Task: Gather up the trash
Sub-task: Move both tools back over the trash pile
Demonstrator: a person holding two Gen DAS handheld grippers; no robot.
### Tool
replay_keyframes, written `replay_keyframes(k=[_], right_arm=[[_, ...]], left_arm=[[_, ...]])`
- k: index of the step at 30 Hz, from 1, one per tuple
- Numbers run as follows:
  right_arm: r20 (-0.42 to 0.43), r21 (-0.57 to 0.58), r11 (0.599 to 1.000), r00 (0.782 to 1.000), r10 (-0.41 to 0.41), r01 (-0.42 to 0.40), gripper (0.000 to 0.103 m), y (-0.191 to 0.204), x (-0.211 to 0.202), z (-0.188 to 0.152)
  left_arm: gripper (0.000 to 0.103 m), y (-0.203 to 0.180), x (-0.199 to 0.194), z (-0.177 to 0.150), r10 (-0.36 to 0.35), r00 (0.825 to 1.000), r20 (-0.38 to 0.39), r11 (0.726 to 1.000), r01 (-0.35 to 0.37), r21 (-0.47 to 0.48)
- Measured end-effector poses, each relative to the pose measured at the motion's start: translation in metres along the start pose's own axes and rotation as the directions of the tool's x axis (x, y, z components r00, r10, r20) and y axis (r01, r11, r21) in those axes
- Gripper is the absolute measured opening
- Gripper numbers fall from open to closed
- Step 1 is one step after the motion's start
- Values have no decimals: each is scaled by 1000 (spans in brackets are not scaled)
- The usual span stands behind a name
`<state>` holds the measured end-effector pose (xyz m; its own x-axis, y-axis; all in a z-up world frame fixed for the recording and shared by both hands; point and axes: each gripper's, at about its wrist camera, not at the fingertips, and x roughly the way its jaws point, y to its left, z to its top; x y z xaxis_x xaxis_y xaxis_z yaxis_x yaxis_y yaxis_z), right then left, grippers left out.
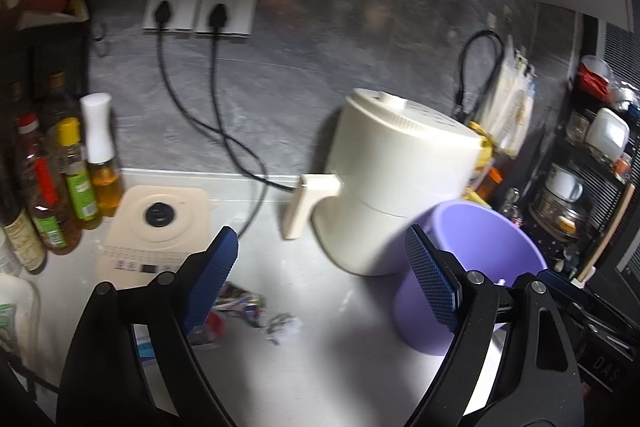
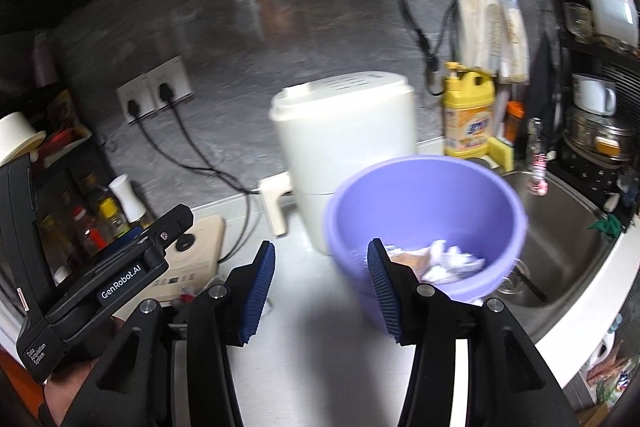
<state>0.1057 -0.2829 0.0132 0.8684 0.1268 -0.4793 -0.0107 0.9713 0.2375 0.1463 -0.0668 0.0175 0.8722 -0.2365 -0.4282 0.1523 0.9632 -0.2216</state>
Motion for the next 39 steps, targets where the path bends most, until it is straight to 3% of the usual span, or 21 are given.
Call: replay_keyframes(k=[17,23,33,39], right_arm=[[-89,-62,992,991,102,-108,51,72,29,-30],[-129,-57,993,987,96,-104,51,72,41,-44],[-199,-28,996,977,75,-83,66,64,67,-74],[-222,-11,997,972,77,-81,71,59,79,-81]], left_arm=[[85,87,-24,-21,149,988,-35,985,-151,-88],[85,108,-18,-37,171,982,-77,978,-178,-108],[85,128,5,-77,193,964,-183,969,-217,-121],[85,126,19,-82,189,959,-211,971,-214,-104]])
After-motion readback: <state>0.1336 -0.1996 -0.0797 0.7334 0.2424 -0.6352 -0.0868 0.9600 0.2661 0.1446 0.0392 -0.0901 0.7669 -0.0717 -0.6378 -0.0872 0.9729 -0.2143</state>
